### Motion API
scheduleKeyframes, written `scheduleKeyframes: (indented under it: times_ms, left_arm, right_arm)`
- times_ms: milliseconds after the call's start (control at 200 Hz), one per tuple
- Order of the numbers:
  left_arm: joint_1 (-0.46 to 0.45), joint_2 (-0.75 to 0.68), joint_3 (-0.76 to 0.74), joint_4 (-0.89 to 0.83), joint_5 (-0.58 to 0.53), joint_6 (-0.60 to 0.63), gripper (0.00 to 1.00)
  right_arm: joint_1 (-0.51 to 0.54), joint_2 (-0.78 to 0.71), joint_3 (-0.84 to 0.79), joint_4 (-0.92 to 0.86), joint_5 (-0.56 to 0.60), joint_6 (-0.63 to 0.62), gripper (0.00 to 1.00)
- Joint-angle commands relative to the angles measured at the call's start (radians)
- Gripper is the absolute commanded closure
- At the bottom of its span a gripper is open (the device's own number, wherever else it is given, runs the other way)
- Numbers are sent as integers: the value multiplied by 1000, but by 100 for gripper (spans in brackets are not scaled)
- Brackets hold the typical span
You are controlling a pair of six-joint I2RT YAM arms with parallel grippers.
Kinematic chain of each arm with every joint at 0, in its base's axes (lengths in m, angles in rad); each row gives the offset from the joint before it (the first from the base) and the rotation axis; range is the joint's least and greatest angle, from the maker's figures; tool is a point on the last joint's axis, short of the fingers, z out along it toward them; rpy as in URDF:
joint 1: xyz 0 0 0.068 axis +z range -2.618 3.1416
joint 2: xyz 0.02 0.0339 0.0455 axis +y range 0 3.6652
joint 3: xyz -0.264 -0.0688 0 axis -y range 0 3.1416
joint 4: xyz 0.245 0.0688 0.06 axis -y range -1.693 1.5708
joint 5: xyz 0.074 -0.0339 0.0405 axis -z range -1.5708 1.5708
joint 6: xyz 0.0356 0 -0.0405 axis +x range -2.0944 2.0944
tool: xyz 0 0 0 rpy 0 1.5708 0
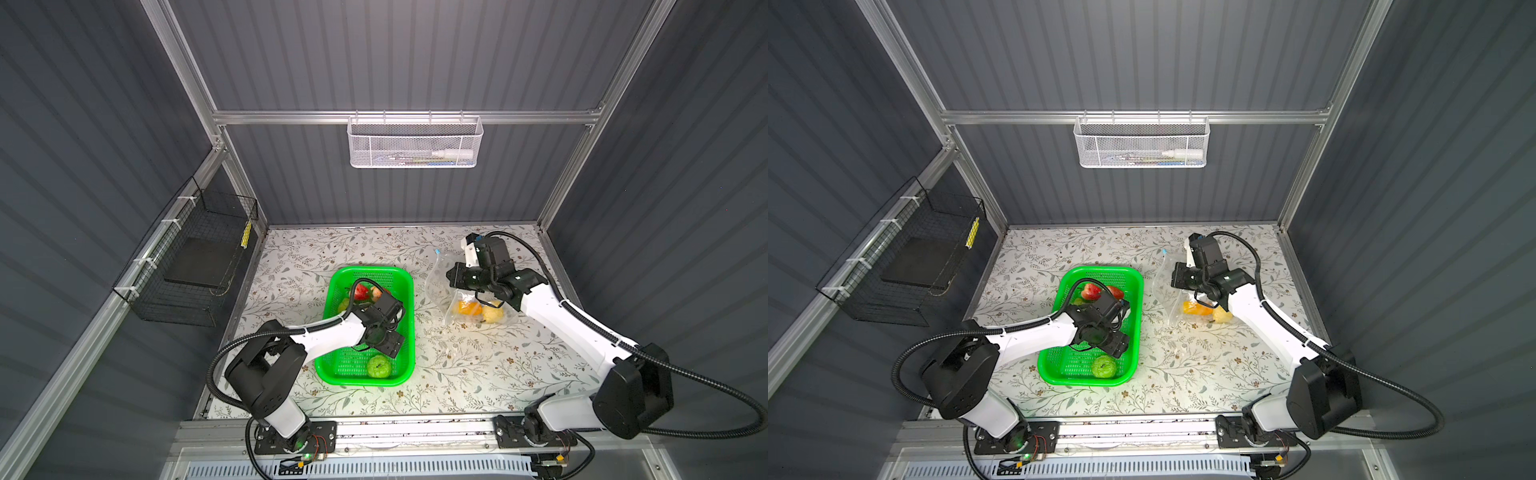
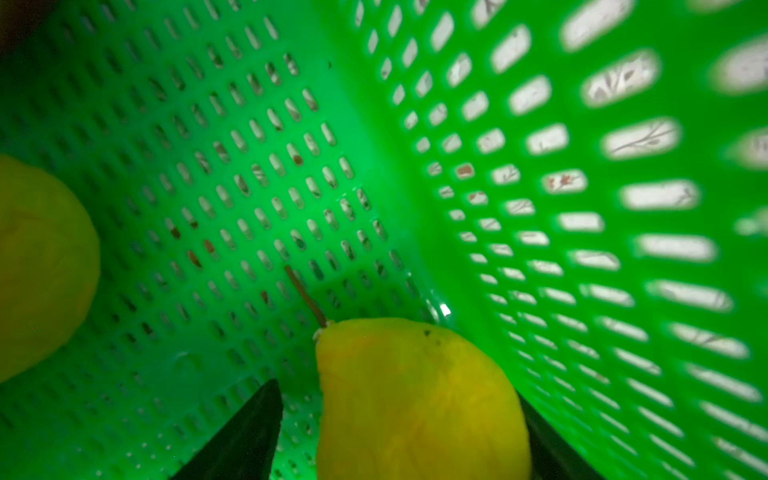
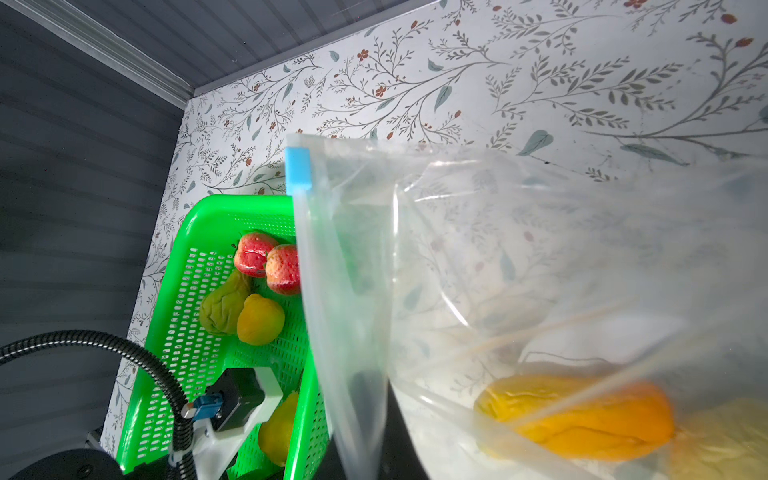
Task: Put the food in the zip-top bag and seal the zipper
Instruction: 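Return the left gripper to the basket and grasp the small yellow pear, then carry the small yellow pear with the left gripper to the bag mouth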
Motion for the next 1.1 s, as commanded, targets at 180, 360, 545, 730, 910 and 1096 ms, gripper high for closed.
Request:
scheduleKeyframes:
  times_ms: [180, 360, 545, 730, 910, 1096]
  left_arm:
    - [-2, -2, 16, 34, -10, 11, 35]
    - [0, -26, 18, 46, -30, 0, 45]
    - [8, -71, 54, 24, -64, -19, 46]
    - [20, -122, 146, 3, -72, -36, 46]
    - [20, -149, 245, 38, -28, -52, 46]
    - [21, -188, 279, 169, 84, -78, 45]
  right_arm:
    - [-5, -21, 2, -11, 6, -2, 91]
    - [-3, -25, 2, -13, 9, -3, 91]
    - [-5, -33, -3, -11, 12, -2, 91]
    - [-4, -39, -4, -11, 9, -3, 91]
    - [-4, -49, -6, -14, 15, -6, 91]
    - [-4, -53, -2, -16, 17, -5, 91]
